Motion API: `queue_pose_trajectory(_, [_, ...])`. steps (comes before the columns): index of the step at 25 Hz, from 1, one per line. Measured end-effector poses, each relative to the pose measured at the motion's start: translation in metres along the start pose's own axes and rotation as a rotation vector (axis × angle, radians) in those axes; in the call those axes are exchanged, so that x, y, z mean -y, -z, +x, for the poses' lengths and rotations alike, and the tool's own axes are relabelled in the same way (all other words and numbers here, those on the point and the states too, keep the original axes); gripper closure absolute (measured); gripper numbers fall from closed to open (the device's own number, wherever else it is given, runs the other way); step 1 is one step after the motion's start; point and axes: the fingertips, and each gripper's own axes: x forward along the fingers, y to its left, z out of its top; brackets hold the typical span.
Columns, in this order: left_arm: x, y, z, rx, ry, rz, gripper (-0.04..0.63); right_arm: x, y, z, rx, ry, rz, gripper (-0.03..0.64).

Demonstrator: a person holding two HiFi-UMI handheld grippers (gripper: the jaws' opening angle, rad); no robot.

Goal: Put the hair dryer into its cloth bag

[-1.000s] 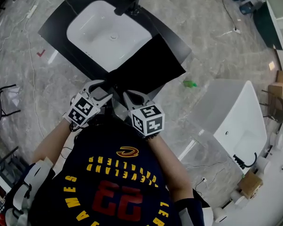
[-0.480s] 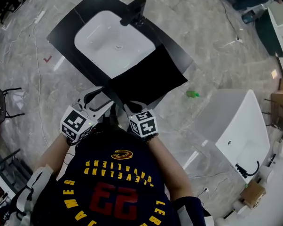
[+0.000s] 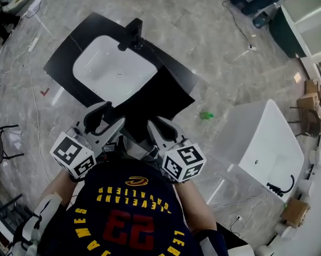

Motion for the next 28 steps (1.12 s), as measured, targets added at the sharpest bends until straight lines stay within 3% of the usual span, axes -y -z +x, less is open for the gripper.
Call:
queue_pose_trajectory(4, [0.044, -0.042, 0.011, 0.078, 0.097, 0.093, 0.374, -0.019, -0.065, -0.037, 0.168, 0.045, -0.13, 0.609])
queue_pose_trajectory(5, [0.053, -0.048, 0.012, 0.1, 0.104, 0.139, 0.409, -0.021, -0.071, -0.042, 0.192, 0.058, -0.148, 0.609])
queue_pose_trajectory(7, [0.064, -0.056, 0.011, 0.152, 0.099, 0.209, 0.582, -0.018, -0.071, -0.048, 0.214, 0.084, -0.147, 0.609])
queue_pose_trajectory(8, [0.067, -0.056, 0.01, 0.168, 0.096, 0.213, 0.594, -0.015, -0.067, -0.05, 0.216, 0.094, -0.13, 0.609])
queue_pose_trajectory(10, [0.064, -0.05, 0.012, 0.165, 0.09, 0.162, 0.594, -0.009, -0.058, -0.056, 0.215, 0.114, -0.099, 0.609])
queue_pose_trajectory(13, [0.053, -0.038, 0.015, 0.125, 0.078, 0.087, 0.594, -0.003, -0.053, -0.064, 0.208, 0.168, -0.142, 0.609])
queue_pose_trajectory(20, [0.059, -0.006, 0.016, 0.052, 0.072, 0.063, 0.594, -0.018, -0.056, -0.058, 0.212, 0.17, -0.245, 0.609])
queue_pose_trajectory(24, [0.046, -0.003, 0.006, 0.049, 0.027, 0.045, 0.594, -0.029, -0.058, -0.06, 0.235, 0.145, -0.261, 0.609])
queue_pose_trajectory(28, [0.008, -0.015, -0.01, 0.085, -0.081, 0.015, 0.594, -0.032, -0.062, -0.053, 0.245, 0.128, -0.259, 0.609])
